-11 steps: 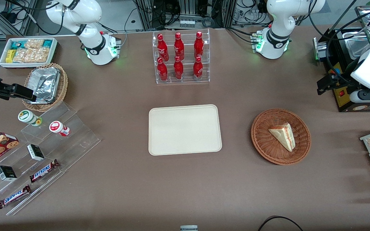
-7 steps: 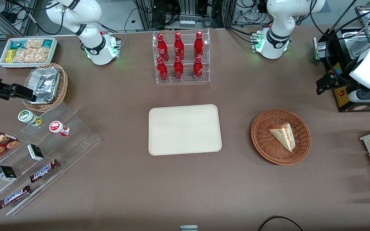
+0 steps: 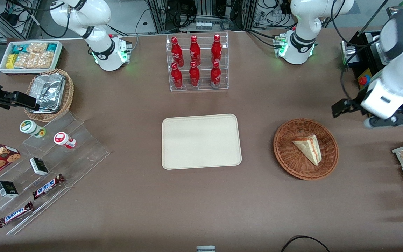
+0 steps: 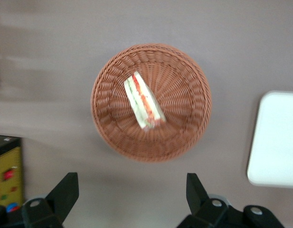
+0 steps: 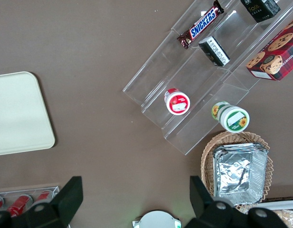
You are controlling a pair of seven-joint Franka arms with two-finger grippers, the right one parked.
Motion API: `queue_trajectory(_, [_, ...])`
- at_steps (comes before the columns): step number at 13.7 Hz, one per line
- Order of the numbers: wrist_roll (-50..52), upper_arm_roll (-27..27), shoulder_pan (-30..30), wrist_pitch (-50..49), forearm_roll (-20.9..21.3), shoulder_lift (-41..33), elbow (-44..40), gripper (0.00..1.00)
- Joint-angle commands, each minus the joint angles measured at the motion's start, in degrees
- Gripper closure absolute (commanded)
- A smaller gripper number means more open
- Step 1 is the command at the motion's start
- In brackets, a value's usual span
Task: Place sandwich from basket to tray
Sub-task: 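Move the left gripper over the sandwich in the wicker basket, then lower the left gripper and close it on the wrapped sandwich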
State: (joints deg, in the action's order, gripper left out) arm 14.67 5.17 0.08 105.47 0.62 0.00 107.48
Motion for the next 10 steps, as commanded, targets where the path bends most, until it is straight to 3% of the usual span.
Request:
queue_trajectory(1, [8.42,0.36,-0.34,12.51,0.79,-2.9,12.01,0.0])
queue_trajectory(4, [17.21,0.36,-0.34,23.35,0.79,-2.73,20.73,0.0])
queue_trajectory(10, [23.64,0.36,-0.34,37.24,0.79,0.96,28.04,0.0])
